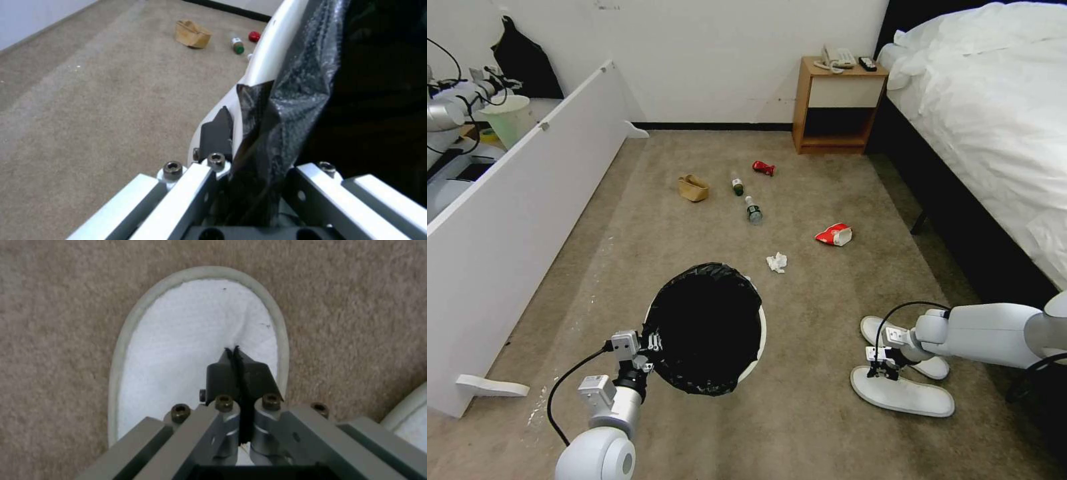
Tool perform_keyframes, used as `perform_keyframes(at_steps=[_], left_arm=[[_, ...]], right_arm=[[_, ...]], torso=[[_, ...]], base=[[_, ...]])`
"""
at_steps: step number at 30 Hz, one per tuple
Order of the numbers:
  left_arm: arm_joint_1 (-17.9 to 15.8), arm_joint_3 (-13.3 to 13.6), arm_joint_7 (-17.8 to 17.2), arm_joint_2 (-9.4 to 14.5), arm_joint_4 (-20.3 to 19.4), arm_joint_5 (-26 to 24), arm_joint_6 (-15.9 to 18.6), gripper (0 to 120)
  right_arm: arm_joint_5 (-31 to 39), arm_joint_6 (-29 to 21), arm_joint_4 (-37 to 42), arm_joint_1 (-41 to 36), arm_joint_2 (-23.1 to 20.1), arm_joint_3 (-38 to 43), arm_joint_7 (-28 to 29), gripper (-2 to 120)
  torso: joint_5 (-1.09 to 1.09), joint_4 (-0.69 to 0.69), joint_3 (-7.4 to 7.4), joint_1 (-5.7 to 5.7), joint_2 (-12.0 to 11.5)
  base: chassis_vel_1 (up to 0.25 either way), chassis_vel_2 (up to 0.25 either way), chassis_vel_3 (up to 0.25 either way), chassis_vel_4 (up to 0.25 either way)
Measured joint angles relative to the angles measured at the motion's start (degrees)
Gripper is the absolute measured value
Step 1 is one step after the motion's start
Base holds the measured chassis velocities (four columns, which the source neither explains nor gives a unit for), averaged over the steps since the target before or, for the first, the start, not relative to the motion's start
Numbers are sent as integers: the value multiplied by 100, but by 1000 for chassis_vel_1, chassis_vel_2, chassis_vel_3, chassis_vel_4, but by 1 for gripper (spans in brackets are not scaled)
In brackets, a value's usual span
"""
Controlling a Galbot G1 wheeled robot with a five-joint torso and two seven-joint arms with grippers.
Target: Pick up the trash bin, then pick up the garbage from the floor and place it into the trash bin.
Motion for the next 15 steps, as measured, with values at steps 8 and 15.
perform_keyframes(at_steps=[8, 15], left_arm=[[6, 19, 6, 18, -4, 2, 0, 2], [15, 83, -170, 151, -5, -205, 72, 2]], right_arm=[[-17, -28, 264, 9, 196, 209, 101, 0], [-190, -75, 812, 30, 658, 630, 239, 0]], torso=[[0, 0, 0, 0, 0], [-1, 0, 0, 0, 0]], base=[[0, 0, 0, 0], [0, 0, 0, 0]])
